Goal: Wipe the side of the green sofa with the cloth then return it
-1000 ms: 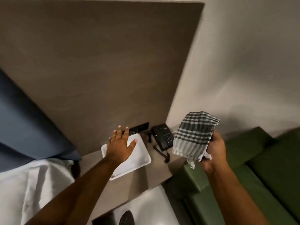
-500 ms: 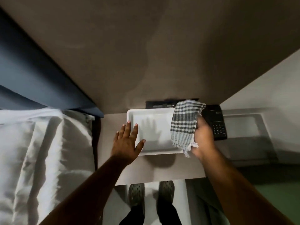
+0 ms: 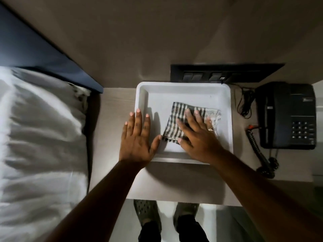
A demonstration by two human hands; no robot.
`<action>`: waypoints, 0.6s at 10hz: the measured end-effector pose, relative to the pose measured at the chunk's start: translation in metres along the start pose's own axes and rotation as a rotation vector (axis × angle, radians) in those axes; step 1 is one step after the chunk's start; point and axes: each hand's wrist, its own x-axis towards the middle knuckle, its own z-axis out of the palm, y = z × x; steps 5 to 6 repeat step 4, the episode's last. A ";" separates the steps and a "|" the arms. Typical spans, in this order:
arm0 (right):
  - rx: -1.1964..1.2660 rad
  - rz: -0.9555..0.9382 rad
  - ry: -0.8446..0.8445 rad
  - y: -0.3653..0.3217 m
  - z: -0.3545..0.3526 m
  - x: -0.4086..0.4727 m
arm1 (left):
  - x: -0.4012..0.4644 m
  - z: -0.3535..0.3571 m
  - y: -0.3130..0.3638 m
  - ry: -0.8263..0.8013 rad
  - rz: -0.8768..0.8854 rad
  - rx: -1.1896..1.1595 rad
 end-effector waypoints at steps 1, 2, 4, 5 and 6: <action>-0.086 0.020 0.078 0.009 0.002 0.007 | -0.002 0.005 -0.002 0.022 0.003 0.033; -0.204 -0.068 0.003 0.021 0.003 0.019 | -0.001 0.008 -0.002 0.022 0.007 0.052; -0.044 -0.066 -0.039 0.015 -0.041 0.030 | 0.002 -0.011 0.003 0.036 0.021 0.045; -0.044 -0.066 -0.039 0.015 -0.041 0.030 | 0.002 -0.011 0.003 0.036 0.021 0.045; -0.044 -0.066 -0.039 0.015 -0.041 0.030 | 0.002 -0.011 0.003 0.036 0.021 0.045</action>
